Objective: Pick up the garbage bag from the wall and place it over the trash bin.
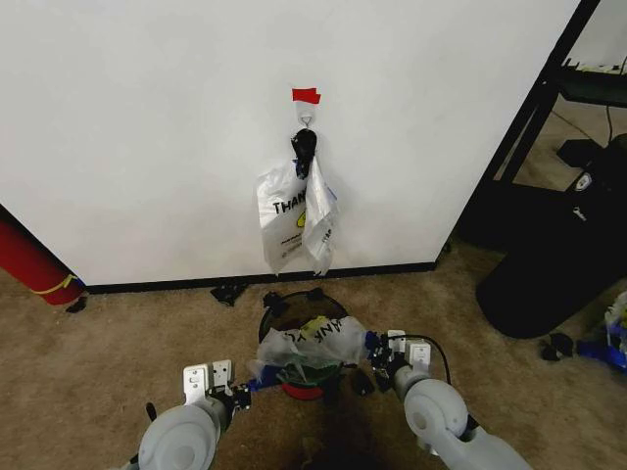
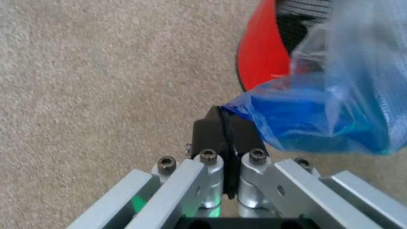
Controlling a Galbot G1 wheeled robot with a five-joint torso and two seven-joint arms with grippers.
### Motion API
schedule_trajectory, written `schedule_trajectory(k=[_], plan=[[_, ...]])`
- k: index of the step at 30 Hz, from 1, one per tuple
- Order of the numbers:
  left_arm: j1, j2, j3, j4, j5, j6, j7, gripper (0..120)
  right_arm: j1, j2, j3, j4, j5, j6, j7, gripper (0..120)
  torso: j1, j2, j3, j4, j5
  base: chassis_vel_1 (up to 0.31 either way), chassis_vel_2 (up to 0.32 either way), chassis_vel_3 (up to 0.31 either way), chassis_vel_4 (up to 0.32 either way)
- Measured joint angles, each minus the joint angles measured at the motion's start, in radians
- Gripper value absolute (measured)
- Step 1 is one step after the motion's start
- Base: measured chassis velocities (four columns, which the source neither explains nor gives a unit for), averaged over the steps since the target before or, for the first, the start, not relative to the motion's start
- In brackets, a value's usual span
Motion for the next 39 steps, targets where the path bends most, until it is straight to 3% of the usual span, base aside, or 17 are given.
schedule_trajectory(k=[8,11,13,24,28,31,34,39], plan=[[0.004,0.006,-0.008,0.010,0.028,0.005,0.005,0,0.008,-0.011,0.005,-0.010,-0.018,0.001,-0.007,0,0.000,0.000,0.000,0.0000,0.0001,0.000,0.000,0.000,0.000],[0.021,0.013,-0.026,-0.038,0.033,0.006,0.006,0,-0.012,-0.022,0.013,0.028,-0.025,0.015,-0.017,1,0.000,0.000,0.000,0.0000,0.0000,0.000,0.000,0.000,0.000],[0.035,0.017,-0.035,-0.072,0.046,0.009,0.009,0,-0.035,-0.027,0.019,0.048,-0.042,0.028,-0.027,9,0.000,0.000,0.000,0.0000,0.0003,0.000,0.000,0.000,0.000],[0.107,0.034,-0.086,-0.237,0.071,0.057,-0.055,36,-0.179,-0.078,0.068,0.156,-0.161,0.111,-0.067,46,0.000,0.000,0.000,0.0001,0.0002,0.000,0.000,0.000,0.000],[0.148,0.042,-0.133,-0.293,0.063,0.068,-0.101,56,-0.250,-0.102,0.097,0.184,-0.254,0.207,-0.107,66,0.000,0.000,0.000,0.0000,0.0001,0.000,0.000,0.000,0.000],[0.168,0.047,-0.163,-0.309,0.049,0.076,-0.119,63,-0.279,-0.110,0.106,0.195,-0.288,0.244,-0.128,72,0.000,0.000,0.000,-0.0001,0.0000,0.000,0.000,0.000,0.000],[0.210,0.057,-0.211,-0.315,0.040,0.088,-0.139,77,-0.324,-0.117,0.129,0.211,-0.373,0.305,-0.180,87,0.000,0.000,0.000,0.0002,-0.0001,0.000,0.000,0.000,0.000],[0.262,0.055,-0.230,-0.315,0.038,0.096,-0.151,94,-0.386,-0.117,0.157,0.211,-0.477,0.364,-0.248,99,0.000,0.000,0.000,0.0000,0.0000,0.000,0.000,0.000,0.000]])
